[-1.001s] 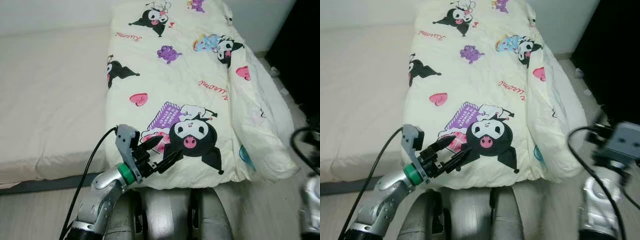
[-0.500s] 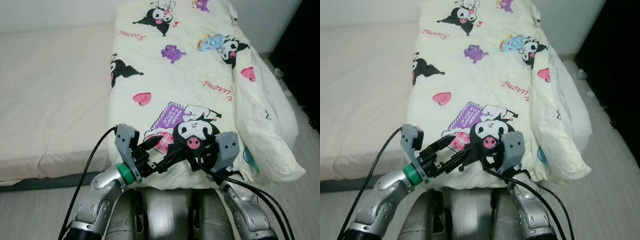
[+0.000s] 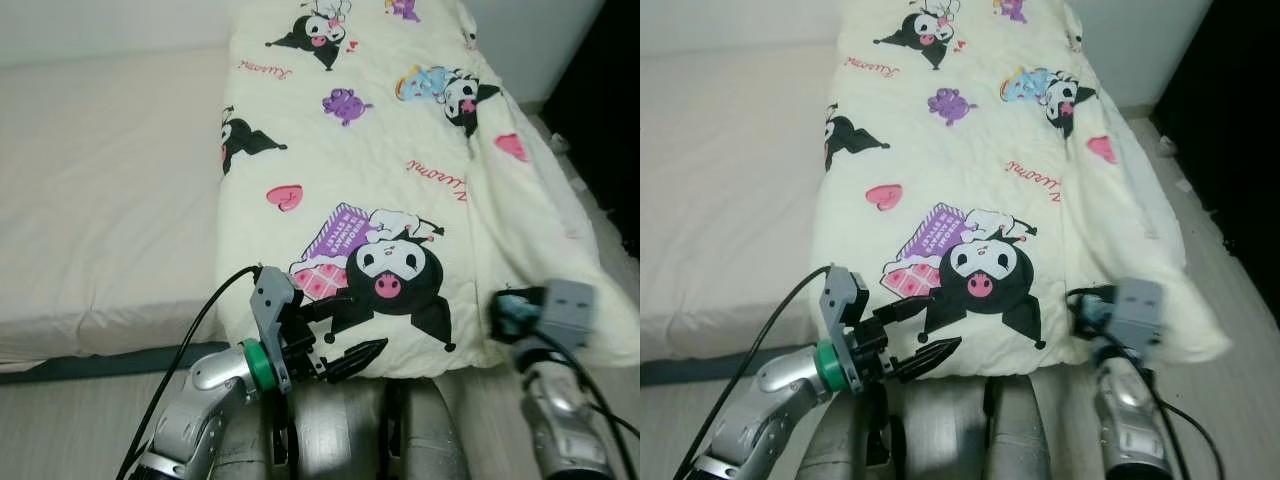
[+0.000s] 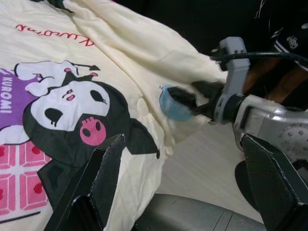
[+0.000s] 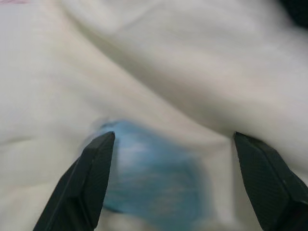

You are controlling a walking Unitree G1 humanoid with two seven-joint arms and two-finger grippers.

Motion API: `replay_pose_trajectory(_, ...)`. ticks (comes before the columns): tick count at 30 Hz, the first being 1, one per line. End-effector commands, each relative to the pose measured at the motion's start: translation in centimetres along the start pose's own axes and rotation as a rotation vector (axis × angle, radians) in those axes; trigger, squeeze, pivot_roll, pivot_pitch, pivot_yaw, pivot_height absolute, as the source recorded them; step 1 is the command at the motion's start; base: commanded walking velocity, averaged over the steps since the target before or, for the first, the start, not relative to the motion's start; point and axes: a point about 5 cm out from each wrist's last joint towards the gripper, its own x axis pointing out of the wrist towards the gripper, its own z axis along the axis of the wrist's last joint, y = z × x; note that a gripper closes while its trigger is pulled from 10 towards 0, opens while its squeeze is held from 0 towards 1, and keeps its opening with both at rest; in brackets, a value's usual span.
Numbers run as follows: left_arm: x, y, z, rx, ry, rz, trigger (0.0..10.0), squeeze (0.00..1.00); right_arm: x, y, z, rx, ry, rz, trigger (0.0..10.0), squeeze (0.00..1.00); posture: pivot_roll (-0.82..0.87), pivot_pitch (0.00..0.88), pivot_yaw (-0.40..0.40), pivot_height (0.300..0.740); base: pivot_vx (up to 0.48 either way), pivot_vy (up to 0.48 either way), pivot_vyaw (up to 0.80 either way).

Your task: Clean up the room

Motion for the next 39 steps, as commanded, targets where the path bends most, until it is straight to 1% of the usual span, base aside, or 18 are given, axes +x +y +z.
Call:
replay_pose_trajectory(1, -0.3, 0.0, -0.6, -0.008, 0.02, 0.012, 10.0, 0.0, -0.1, -2.4, 0.6, -0.031, -0.058, -0.143, 10.0, 0.0, -0.09, 0.165, 0.121, 0.635, 0.0, 0.0, 0.0)
replay_pose_trajectory(2, -0.4, 0.1, -0.6, -0.008, 0.018, 0.017, 10.0, 0.0, -0.3, -4.0, 2.6, -0.069, -0.189, -0.235, 10.0, 0.0, -0.09, 0.165, 0.122, 0.635, 0.0, 0.0, 0.0)
replay_pose_trajectory(3, -0.4, 0.1, -0.6, -0.008, 0.018, 0.017, 10.0, 0.0, -0.3, -4.0, 2.6, -0.069, -0.189, -0.235, 10.0, 0.0, -0.09, 0.165, 0.122, 0.635, 0.0, 0.0, 0.0)
replay_pose_trajectory(4, -0.4, 0.1, -0.6, -0.009, 0.017, 0.018, 10.0, 0.0, -0.5, -4.6, 4.4, -0.095, -0.298, -0.267, 10.0, 0.0, -0.09, 0.163, 0.122, 0.635, 0.0, 0.0, 0.0)
replay_pose_trajectory(7, -0.4, 0.1, -0.6, -0.009, 0.017, 0.018, 10.0, 0.0, -0.7, -4.8, 5.5, -0.112, -0.366, -0.278, 10.0, 0.0, -0.09, 0.163, 0.122, 0.635, 0.0, 0.0, 0.0)
replay_pose_trajectory(9, -0.4, 0.1, -0.5, -0.01, 0.017, 0.016, 10.0, 0.0, -0.7, -4.0, 6.7, -0.097, -0.435, -0.252, 10.0, 0.0, -0.1, 0.159, 0.124, 0.635, 0.0, 0.0, 0.0)
replay_pose_trajectory(14, -0.3, 0.2, -0.5, -0.006, 0.015, 0.014, 10.0, 0.0, -0.5, -2.8, 7.2, -0.072, -0.463, -0.232, 10.0, 0.0, -0.09, 0.152, 0.121, 0.635, 0.0, 0.0, 0.0)
replay_pose_trajectory(21, -0.5, 0.4, -0.5, 0.001, 0.014, 0.028, 10.0, 0.0, -0.4, -2.3, 7.5, -0.095, -0.488, -0.221, 10.0, 0.0, -0.09, 0.146, 0.121, 0.635, 0.0, 0.0, 0.0)
replay_pose_trajectory(24, -0.4, 2.0, -0.6, 0.027, 0.001, 0.173, 10.0, 0.0, 0.1, -1.6, 6.6, -0.118, -0.425, -0.169, 10.0, 0.0, -0.1, 0.134, 0.12, 0.635, 0.0, 0.0, 0.0)
replay_pose_trajectory(26, -0.4, 2.4, -0.6, 0.03, 0.001, 0.21, 10.0, 0.0, 0.2, -1.5, 6.2, -0.116, -0.399, -0.155, 10.0, 0.0, -0.1, 0.131, 0.119, 0.635, 0.0, 0.0, 0.0)
replay_pose_trajectory(32, -0.6, 2.9, -0.5, 0.04, -0.005, 0.237, 10.0, 0.0, 0.9, -2.3, 5.9, -0.117, -0.366, -0.162, 10.0, 0.0, -0.09, 0.129, 0.122, 0.635, 0.0, 0.0, 0.0)
replay_pose_trajectory(33, -0.6, 3.0, -0.4, 0.043, -0.008, 0.238, 10.0, 0.0, 1.6, -3.1, 5.9, -0.097, -0.335, -0.165, 10.0, 0.0, -0.1, 0.128, 0.122, 0.635, 0.0, 0.0, 0.0)
replay_pose_trajectory(34, -0.7, 3.0, -0.3, 0.046, -0.009, 0.239, 10.0, 0.0, 2.4, -2.9, 5.6, -0.054, -0.268, -0.092, 10.0, 0.0, -0.1, 0.129, 0.122, 0.635, 0.0, 0.0, 0.0)
replay_pose_trajectory(35, -0.7, 3.0, -0.3, 0.046, -0.009, 0.239, 10.0, 0.0, 2.4, -2.9, 5.6, -0.054, -0.268, -0.092, 10.0, 0.0, -0.1, 0.129, 0.122, 0.635, 0.0, 0.0, 0.0)
replay_pose_trajectory(36, -0.7, 3.1, -0.5, 0.053, 0.001, 0.253, 10.0, 0.0, 2.8, -1.6, 4.8, -0.028, -0.198, 0.032, 10.0, 0.0, -0.1, 0.127, 0.121, 0.635, 0.0, 0.0, 0.0)
replay_pose_trajectory(37, -0.7, 3.1, -0.5, 0.053, 0.001, 0.253, 10.0, 0.0, 2.8, -1.6, 4.8, -0.028, -0.198, 0.032, 10.0, 0.0, -0.1, 0.127, 0.121, 0.635, 0.0, 0.0, 0.0)
replay_pose_trajectory(38, -0.8, 3.7, -0.8, 0.065, 0.014, 0.314, 10.0, 0.0, 2.4, 0.5, 3.8, -0.02, -0.142, 0.186, 10.0, 0.0, -0.1, 0.125, 0.116, 0.635, 0.0, 0.0, 0.0)
replay_pose_trajectory(39, -0.8, 3.7, -0.8, 0.065, 0.014, 0.314, 10.0, 0.0, 2.4, 0.5, 3.8, -0.02, -0.142, 0.186, 10.0, 0.0, -0.1, 0.125, 0.116, 0.635, 0.0, 0.0, 0.0)
